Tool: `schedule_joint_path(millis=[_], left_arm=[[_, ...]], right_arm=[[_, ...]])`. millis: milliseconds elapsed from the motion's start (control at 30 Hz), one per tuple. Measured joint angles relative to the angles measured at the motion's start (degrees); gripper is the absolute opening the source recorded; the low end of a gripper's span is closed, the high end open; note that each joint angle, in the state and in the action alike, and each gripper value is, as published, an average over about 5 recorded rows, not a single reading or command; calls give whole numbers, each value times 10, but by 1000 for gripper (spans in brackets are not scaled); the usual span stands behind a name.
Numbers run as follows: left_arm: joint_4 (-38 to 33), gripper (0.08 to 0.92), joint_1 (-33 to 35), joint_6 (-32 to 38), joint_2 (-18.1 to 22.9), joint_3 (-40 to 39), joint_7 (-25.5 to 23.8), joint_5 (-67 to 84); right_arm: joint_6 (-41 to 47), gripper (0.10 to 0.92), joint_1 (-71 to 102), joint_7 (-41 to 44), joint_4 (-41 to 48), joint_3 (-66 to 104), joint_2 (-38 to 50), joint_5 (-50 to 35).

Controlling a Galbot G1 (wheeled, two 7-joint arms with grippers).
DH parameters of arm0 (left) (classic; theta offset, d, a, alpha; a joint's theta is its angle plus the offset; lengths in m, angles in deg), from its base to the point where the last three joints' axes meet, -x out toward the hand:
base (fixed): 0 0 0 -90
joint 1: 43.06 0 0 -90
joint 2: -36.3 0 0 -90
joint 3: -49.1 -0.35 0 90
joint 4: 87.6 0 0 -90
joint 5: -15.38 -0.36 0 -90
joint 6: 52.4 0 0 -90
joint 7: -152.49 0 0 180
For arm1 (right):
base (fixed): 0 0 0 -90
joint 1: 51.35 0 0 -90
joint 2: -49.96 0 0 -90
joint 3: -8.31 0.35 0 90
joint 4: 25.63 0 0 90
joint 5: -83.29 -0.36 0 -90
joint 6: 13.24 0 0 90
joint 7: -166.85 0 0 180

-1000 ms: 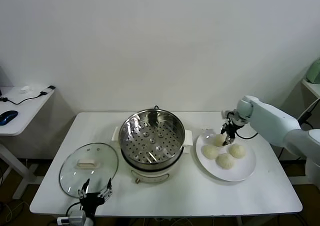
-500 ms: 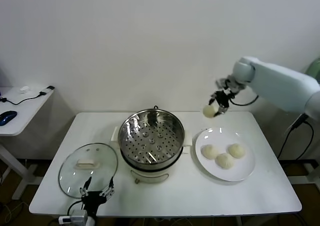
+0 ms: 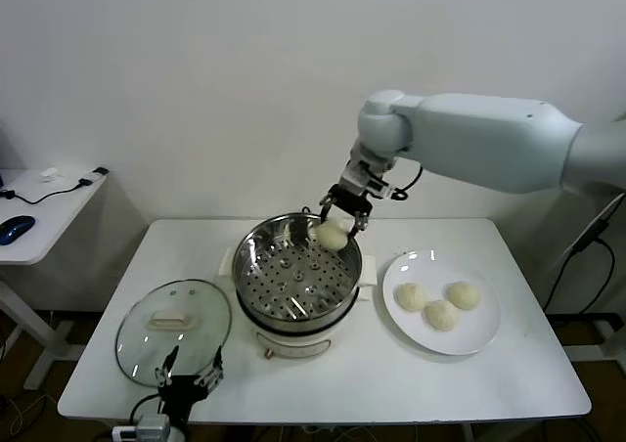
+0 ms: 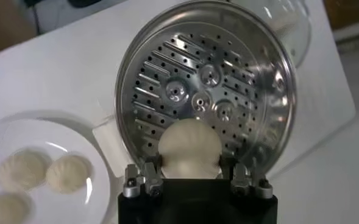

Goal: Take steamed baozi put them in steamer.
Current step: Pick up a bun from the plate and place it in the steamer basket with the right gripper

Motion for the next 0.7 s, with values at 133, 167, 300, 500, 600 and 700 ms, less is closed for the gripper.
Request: schedule_joint_path(millis=[133,167,300,500,600,700], left_arm=[[-1,823,3,2,0,-1,0,-2],[-1,823,4,2,0,-2,0,-2],[-1,823,4,2,0,-2,1,-3],[1,823,2,3,0,-4,1,-3],[1,823,1,3,0,-5,1,-3],[2,823,0,3,1,-5,2,-3]], right_arm=[[-42,636,37,-14,49,18,-31,53],[-51,636,46,-17,61,22,-38,64],[-84,636,81,-31,113,38,-65,105],[-118,636,125,-49,184,59,-102,143],[-131,642,141,-55,214,65,-116,154],[-142,681,154,-62,238,70,-128,161]])
